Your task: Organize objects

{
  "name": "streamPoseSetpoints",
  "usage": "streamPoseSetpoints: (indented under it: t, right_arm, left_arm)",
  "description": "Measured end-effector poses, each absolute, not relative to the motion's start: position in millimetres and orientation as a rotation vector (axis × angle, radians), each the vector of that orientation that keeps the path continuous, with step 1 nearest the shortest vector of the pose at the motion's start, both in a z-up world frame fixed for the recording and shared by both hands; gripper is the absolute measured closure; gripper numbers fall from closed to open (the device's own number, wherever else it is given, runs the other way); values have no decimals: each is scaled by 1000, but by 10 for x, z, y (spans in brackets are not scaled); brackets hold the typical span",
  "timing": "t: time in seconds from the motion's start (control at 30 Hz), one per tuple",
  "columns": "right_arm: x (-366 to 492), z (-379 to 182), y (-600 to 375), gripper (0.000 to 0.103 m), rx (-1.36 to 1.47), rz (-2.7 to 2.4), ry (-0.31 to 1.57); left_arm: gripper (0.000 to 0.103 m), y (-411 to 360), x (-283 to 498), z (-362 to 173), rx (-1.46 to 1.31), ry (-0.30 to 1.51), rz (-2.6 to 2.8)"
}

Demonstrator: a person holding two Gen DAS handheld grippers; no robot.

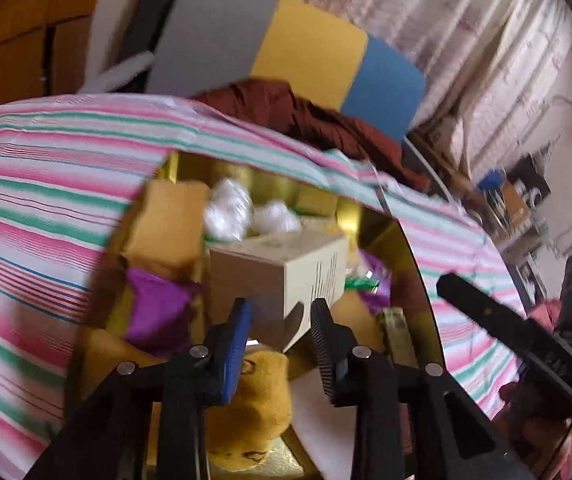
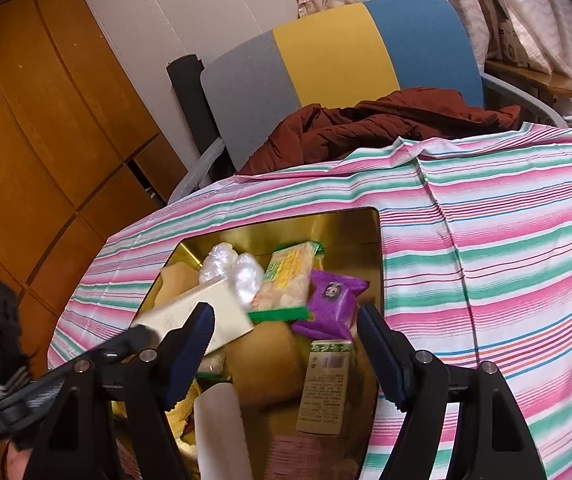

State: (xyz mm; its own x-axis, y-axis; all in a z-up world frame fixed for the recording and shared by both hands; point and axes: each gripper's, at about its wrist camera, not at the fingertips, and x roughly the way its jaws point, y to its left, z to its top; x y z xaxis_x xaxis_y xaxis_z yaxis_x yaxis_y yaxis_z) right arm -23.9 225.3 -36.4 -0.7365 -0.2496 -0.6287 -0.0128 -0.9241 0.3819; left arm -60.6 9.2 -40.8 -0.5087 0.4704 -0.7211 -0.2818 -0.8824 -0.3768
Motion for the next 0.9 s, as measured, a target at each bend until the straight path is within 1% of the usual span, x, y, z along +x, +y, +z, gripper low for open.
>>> streamPoseSetpoints:
  t: [0.07,0.17,0.23,0.3,0.43,0.5,0.6,0.67,0.73,0.8,0.83,0.9]
  right_arm:
    - [-224,-357,2245,28,1077,-2759,-546]
    - [-211,-341,2247,28,1082,-2760,-540]
    - [-200,-329,2241,28,1091,-2764,-528]
    - [-196,-311,2219,28,1095,-2769,-507]
    - [-189,-282,2147,28,1114,-2780,-449]
    - [-191,-273,2096,27,1144,-2775,-415]
    - [-169,-252,2021,20,1175,-2769,-380]
    - [-141,-221,1958,16,1190,-2777,-346]
    - [-110,-193,1910,9,1201,-2790,-326]
    - [-87,-174,1861,2,1220,-2797,-309]
    - [-78,-165,1838,0,1230,-2798,-301]
    - [-56,-148,1787,0,1248,-2792,-294]
  left_arm:
    - [73,164,-597,-494,-1274,-260,2366]
    - [73,174,-547,-564,-1316,-275,2328]
    - [70,128,-450,-522,-1308,-281,2351]
    - [64,78,-384,-459,-1294,-287,2391]
    - [61,-71,-248,-316,-1264,-364,2457]
    - [59,-91,-231,-260,-1260,-357,2495]
    - [58,-125,-156,-181,-1254,-317,2571]
    - [58,-136,-137,-164,-1282,-252,2640]
    - [58,-140,-127,-161,-1325,-189,2699]
    - [58,-148,-106,-155,-1337,-172,2715]
    - [58,-156,-89,-148,-1339,-170,2722]
    - [58,-163,-60,-128,-1345,-158,2735]
